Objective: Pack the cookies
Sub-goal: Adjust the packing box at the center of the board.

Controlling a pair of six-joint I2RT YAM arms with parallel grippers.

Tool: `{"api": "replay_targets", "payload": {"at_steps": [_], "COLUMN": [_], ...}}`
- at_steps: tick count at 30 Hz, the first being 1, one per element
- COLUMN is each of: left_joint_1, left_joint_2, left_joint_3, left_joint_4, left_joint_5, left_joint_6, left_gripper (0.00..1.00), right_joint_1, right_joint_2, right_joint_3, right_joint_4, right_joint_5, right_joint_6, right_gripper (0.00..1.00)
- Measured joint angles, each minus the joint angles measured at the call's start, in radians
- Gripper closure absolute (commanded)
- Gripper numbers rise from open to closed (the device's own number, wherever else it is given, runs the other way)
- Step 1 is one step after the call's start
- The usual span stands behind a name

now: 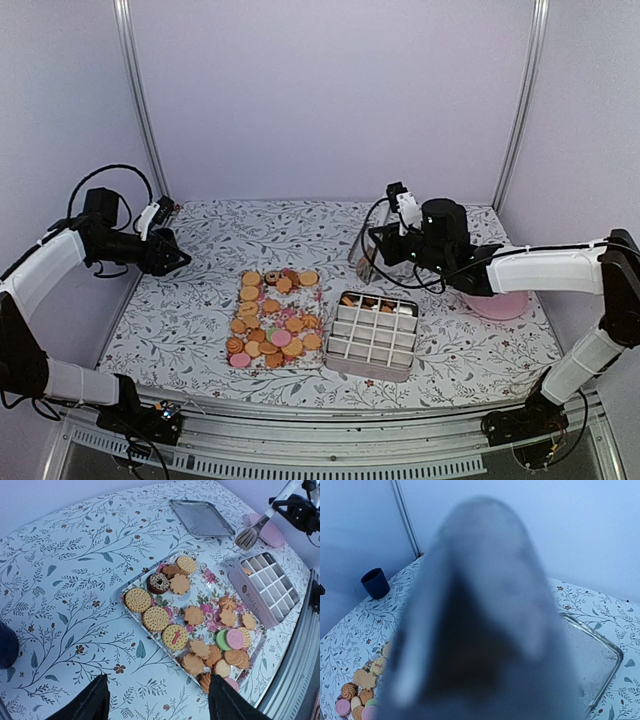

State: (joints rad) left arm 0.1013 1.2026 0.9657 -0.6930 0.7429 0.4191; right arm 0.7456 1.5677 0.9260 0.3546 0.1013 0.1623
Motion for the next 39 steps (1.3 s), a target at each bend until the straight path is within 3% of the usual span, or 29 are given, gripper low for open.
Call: {"api": "replay_targets", "payload": {"at_steps": [4,12,20,26,33,39], "left_joint_1": [0.000,0.000,0.000,0.000,0.000,0.000], "left_joint_2": [0.000,0.000,0.000,0.000,0.000,0.000], "left_joint_3": [0.000,-0.017,-0.017,-0.017,-0.017,-0.017], "left_joint_4": [0.001,0.008,0.021,0.022,0.022,0.022], "left_joint_5": [0.000,0.002,0.009,0.013,0.017,0.021], "left_joint_6": [0.000,0.000,0.000,0.000,0.000,0.000], "left_gripper": [0.32,0.32,0.32,0.32,0.32,0.32], "right_joint_1": [0.000,-0.007,-0.061,-0.072,-0.064,-0.034], "right_joint_2": [-0.097,-0.303,-0.401,-0.433,-0.449,-0.380], "right_joint_3": [-0.035,-0.189,-0.208,-0.248,-0.273,-0.247], "right_joint_4": [-0.034,-0.206,-0.327,-0.412,-0.476,-0.467], "right_joint_5": [0.100,0.264,0.339,0.334,0.219,0.145], "right_joint_6": [0.008,0.048,0.056,0.059,0.093,0.119], "right_gripper": [0.86,0.85,0.85,0.85,0.86,0.86]}}
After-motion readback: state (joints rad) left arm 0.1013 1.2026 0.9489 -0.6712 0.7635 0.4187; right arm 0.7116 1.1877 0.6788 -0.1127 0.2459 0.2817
